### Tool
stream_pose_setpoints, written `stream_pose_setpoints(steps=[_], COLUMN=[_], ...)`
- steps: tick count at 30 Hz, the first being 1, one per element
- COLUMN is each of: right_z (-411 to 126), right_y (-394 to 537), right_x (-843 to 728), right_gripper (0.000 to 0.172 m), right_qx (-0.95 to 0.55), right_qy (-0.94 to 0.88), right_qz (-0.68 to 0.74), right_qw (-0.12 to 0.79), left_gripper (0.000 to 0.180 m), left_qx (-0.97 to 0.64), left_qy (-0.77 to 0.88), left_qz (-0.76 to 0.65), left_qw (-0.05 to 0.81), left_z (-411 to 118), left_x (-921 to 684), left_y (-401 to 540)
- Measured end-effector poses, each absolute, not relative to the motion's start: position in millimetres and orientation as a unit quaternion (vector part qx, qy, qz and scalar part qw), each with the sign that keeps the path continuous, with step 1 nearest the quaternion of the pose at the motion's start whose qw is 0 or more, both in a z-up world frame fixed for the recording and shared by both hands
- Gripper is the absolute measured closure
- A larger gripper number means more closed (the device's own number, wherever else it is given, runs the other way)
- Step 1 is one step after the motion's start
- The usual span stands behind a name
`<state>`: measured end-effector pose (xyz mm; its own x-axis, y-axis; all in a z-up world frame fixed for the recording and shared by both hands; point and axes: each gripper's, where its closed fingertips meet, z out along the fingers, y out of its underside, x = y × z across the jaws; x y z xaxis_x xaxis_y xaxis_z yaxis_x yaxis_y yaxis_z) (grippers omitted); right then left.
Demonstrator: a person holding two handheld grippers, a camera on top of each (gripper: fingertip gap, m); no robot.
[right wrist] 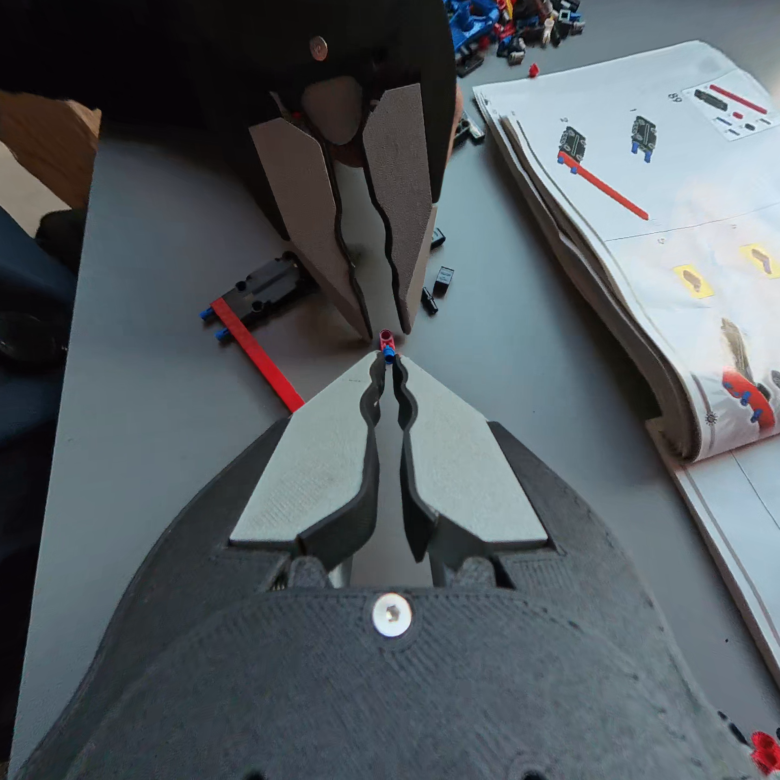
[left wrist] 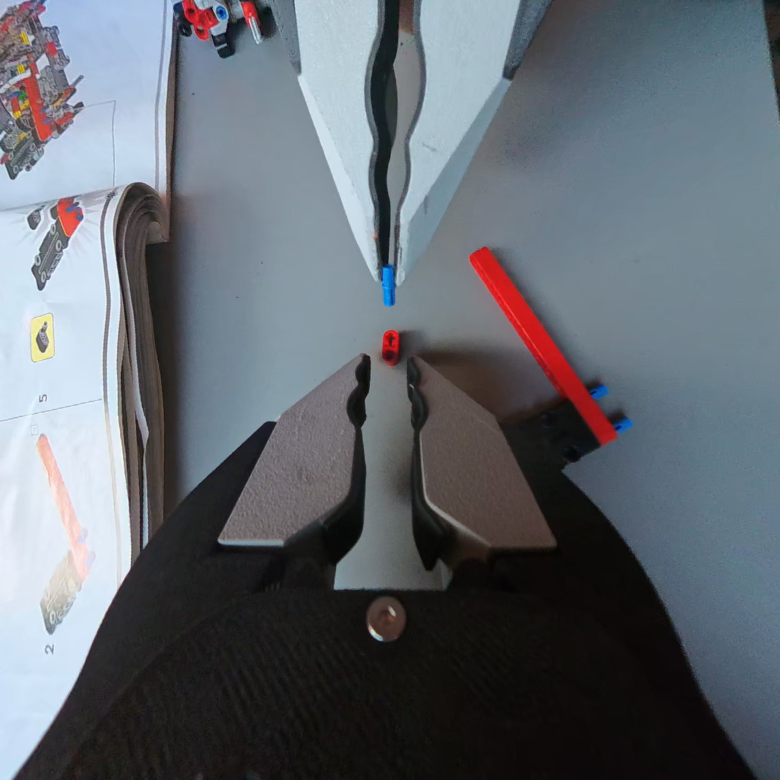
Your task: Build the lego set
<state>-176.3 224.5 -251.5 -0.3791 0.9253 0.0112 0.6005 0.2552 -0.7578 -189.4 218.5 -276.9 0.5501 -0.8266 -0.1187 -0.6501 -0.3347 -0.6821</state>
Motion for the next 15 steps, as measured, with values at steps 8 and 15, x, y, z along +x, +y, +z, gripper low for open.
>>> stream_pose_setpoints(steps=[8, 15], right_z=[-263, -262], right_y=[220, 228], right_x=[-181, -171], right_gripper=[0.171, 0.171], right_qx=[-0.507, -0.500], right_qy=[-0.782, -0.807], right_qz=[0.289, 0.239], right_qw=[0.217, 0.205], left_gripper=[0.175, 0.175], left_qx=[-0.800, -0.792], left_qy=[0.467, 0.476], left_qz=[-0.130, -0.136], left_qw=[0.354, 0.359], left_z=[-279, -279], left_x=[-183, -173], left_y=[223, 226])
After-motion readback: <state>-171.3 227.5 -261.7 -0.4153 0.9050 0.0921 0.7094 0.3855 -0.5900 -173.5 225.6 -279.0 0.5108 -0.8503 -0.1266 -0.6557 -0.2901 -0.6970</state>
